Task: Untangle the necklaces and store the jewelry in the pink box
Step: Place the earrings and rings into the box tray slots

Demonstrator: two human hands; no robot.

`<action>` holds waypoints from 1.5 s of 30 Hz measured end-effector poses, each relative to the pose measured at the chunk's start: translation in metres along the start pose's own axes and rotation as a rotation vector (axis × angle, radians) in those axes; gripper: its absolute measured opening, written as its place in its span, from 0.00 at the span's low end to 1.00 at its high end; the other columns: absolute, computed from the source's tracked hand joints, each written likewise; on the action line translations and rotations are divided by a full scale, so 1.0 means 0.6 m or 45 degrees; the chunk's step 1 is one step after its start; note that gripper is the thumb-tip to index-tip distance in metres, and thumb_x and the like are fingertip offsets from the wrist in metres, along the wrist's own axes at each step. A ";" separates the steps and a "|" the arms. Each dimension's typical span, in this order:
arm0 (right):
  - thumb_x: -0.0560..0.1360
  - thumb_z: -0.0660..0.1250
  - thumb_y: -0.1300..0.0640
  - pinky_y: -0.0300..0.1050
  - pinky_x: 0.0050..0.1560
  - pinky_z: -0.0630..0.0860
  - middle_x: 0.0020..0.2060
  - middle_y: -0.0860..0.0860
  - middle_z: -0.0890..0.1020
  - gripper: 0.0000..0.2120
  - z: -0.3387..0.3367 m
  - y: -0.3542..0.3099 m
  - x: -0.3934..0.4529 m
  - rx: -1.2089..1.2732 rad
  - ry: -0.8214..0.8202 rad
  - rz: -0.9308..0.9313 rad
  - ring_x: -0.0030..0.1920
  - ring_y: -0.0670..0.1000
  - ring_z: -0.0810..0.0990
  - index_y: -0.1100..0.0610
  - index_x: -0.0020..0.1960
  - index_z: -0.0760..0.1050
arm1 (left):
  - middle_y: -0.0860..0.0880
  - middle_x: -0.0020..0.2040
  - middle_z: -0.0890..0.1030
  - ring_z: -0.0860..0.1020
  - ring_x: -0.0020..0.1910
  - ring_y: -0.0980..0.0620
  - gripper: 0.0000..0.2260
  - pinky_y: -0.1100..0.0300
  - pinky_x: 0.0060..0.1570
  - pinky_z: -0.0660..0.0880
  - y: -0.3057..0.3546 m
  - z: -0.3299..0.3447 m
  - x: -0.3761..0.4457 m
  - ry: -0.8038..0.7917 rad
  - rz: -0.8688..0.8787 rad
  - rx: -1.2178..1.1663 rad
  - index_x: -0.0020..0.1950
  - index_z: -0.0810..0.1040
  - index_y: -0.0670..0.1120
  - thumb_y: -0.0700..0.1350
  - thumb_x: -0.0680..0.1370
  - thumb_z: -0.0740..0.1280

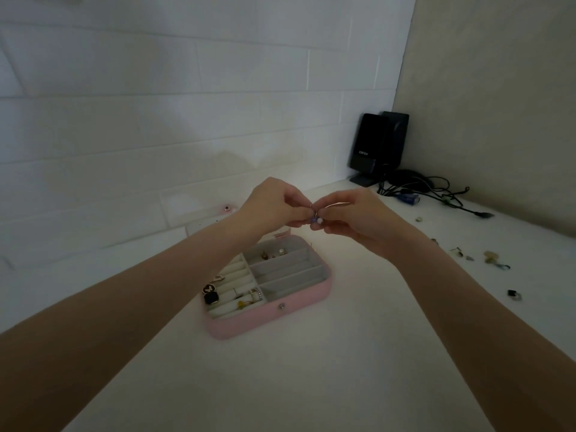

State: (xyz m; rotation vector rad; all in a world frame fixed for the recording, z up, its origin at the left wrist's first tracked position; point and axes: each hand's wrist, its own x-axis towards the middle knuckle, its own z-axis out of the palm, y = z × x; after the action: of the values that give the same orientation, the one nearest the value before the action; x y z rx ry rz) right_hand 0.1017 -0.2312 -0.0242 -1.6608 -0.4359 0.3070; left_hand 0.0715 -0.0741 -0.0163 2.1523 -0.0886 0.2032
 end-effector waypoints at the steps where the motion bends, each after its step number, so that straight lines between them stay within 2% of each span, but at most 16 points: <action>1: 0.74 0.63 0.71 0.33 0.35 0.77 0.37 0.59 0.81 0.06 0.004 0.001 -0.002 0.022 -0.011 0.003 0.35 0.49 0.82 0.64 0.45 0.78 | 0.47 0.36 0.82 0.80 0.32 0.58 0.04 0.67 0.42 0.79 -0.001 -0.004 -0.005 0.001 -0.025 -0.035 0.40 0.82 0.44 0.36 0.73 0.71; 5: 0.73 0.64 0.71 0.33 0.35 0.76 0.39 0.58 0.82 0.06 0.016 0.005 -0.007 0.138 -0.029 0.018 0.34 0.48 0.81 0.63 0.46 0.77 | 0.45 0.35 0.82 0.80 0.31 0.58 0.03 0.69 0.37 0.78 -0.008 -0.022 -0.024 0.003 -0.108 -0.211 0.41 0.81 0.40 0.34 0.74 0.69; 7: 0.73 0.64 0.71 0.34 0.36 0.77 0.40 0.58 0.82 0.06 0.021 0.007 -0.008 0.199 -0.040 0.041 0.35 0.48 0.81 0.63 0.45 0.77 | 0.44 0.37 0.82 0.81 0.32 0.57 0.02 0.68 0.38 0.79 -0.012 -0.031 -0.035 -0.011 -0.145 -0.288 0.43 0.81 0.37 0.34 0.74 0.69; 10: 0.73 0.64 0.72 0.33 0.36 0.77 0.39 0.58 0.81 0.07 0.033 0.010 -0.005 0.252 -0.054 0.046 0.36 0.49 0.80 0.64 0.44 0.77 | 0.42 0.39 0.83 0.82 0.35 0.54 0.02 0.67 0.40 0.79 -0.015 -0.039 -0.046 -0.028 -0.186 -0.385 0.45 0.81 0.37 0.35 0.74 0.68; 14: 0.72 0.65 0.72 0.35 0.38 0.77 0.38 0.56 0.82 0.08 0.046 0.005 -0.001 0.263 -0.098 0.000 0.38 0.49 0.80 0.63 0.46 0.78 | 0.42 0.44 0.82 0.82 0.38 0.52 0.05 0.65 0.42 0.80 -0.016 -0.044 -0.050 0.011 -0.208 -0.359 0.50 0.79 0.39 0.36 0.74 0.69; 17: 0.70 0.64 0.76 0.36 0.40 0.77 0.39 0.56 0.82 0.13 0.057 -0.001 0.000 0.177 -0.174 -0.071 0.39 0.49 0.81 0.62 0.47 0.78 | 0.43 0.40 0.82 0.82 0.35 0.54 0.04 0.66 0.40 0.80 -0.016 -0.047 -0.053 -0.012 -0.218 -0.453 0.48 0.78 0.39 0.34 0.74 0.69; 20: 0.69 0.64 0.77 0.40 0.46 0.77 0.40 0.57 0.82 0.14 0.068 -0.004 0.004 0.012 -0.115 -0.156 0.41 0.51 0.81 0.60 0.46 0.78 | 0.44 0.37 0.82 0.81 0.32 0.57 0.05 0.69 0.38 0.78 -0.020 -0.052 -0.054 0.035 -0.159 -0.352 0.45 0.79 0.42 0.33 0.72 0.70; 24: 0.70 0.65 0.75 0.34 0.39 0.76 0.37 0.54 0.82 0.13 0.066 -0.004 0.015 -0.139 0.036 -0.251 0.37 0.47 0.80 0.58 0.42 0.78 | 0.44 0.37 0.82 0.81 0.31 0.59 0.04 0.70 0.35 0.77 -0.024 -0.058 -0.050 0.060 -0.120 -0.257 0.46 0.80 0.39 0.33 0.72 0.70; 26: 0.71 0.66 0.72 0.37 0.41 0.76 0.38 0.54 0.82 0.10 0.062 0.001 0.017 -0.252 0.050 -0.219 0.39 0.49 0.79 0.58 0.42 0.78 | 0.44 0.36 0.82 0.81 0.31 0.57 0.04 0.68 0.35 0.78 -0.026 -0.055 -0.048 0.065 -0.088 -0.219 0.43 0.79 0.40 0.32 0.73 0.69; 28: 0.72 0.67 0.69 0.38 0.40 0.78 0.40 0.57 0.82 0.06 0.061 0.004 0.015 -0.230 -0.060 -0.109 0.38 0.50 0.79 0.62 0.47 0.78 | 0.46 0.35 0.82 0.81 0.30 0.57 0.05 0.66 0.36 0.79 -0.029 -0.047 -0.041 0.102 -0.033 -0.093 0.41 0.80 0.41 0.32 0.73 0.69; 30: 0.71 0.68 0.70 0.37 0.37 0.79 0.40 0.61 0.82 0.10 0.064 0.007 0.011 -0.128 -0.152 -0.032 0.37 0.52 0.80 0.65 0.52 0.76 | 0.48 0.34 0.81 0.80 0.28 0.58 0.07 0.66 0.37 0.79 -0.030 -0.035 -0.034 0.146 0.020 0.055 0.40 0.79 0.44 0.33 0.73 0.69; 34: 0.68 0.70 0.72 0.38 0.38 0.78 0.39 0.62 0.81 0.13 0.058 0.014 0.020 -0.251 -0.024 -0.038 0.35 0.53 0.79 0.66 0.52 0.76 | 0.50 0.36 0.82 0.79 0.30 0.61 0.07 0.71 0.36 0.76 -0.024 -0.020 -0.022 0.139 0.101 0.240 0.40 0.79 0.47 0.35 0.72 0.70; 37: 0.66 0.72 0.68 0.42 0.42 0.76 0.39 0.57 0.83 0.10 0.054 0.016 0.030 -0.528 0.075 -0.065 0.36 0.50 0.78 0.61 0.47 0.79 | 0.52 0.36 0.81 0.77 0.34 0.61 0.05 0.74 0.36 0.72 -0.024 -0.021 -0.019 0.134 0.119 0.342 0.43 0.81 0.45 0.35 0.71 0.71; 40: 0.66 0.73 0.66 0.34 0.37 0.71 0.33 0.50 0.80 0.08 0.053 0.011 0.031 -0.702 0.067 -0.161 0.32 0.43 0.74 0.57 0.42 0.79 | 0.55 0.35 0.79 0.76 0.34 0.62 0.06 0.76 0.34 0.70 -0.029 -0.025 -0.019 0.114 0.089 0.345 0.41 0.81 0.46 0.36 0.70 0.73; 43: 0.67 0.72 0.68 0.32 0.38 0.72 0.33 0.51 0.81 0.08 0.050 0.013 0.029 -0.779 -0.012 -0.225 0.32 0.42 0.76 0.55 0.39 0.80 | 0.54 0.36 0.80 0.77 0.35 0.60 0.05 0.75 0.35 0.70 -0.037 -0.029 -0.022 0.093 0.096 0.381 0.39 0.81 0.46 0.37 0.70 0.73; 45: 0.67 0.71 0.68 0.27 0.36 0.71 0.32 0.50 0.81 0.08 0.048 0.018 0.029 -0.887 -0.029 -0.251 0.31 0.40 0.76 0.56 0.38 0.81 | 0.52 0.38 0.81 0.77 0.36 0.60 0.04 0.75 0.37 0.71 -0.043 -0.033 -0.026 0.075 0.083 0.405 0.40 0.82 0.46 0.38 0.70 0.72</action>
State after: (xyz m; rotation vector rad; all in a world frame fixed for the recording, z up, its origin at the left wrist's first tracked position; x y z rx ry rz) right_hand 0.1055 -0.1992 -0.0381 -2.2668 -0.7780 0.0176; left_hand 0.0578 -0.0436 -0.0297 2.4595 -0.0976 0.3376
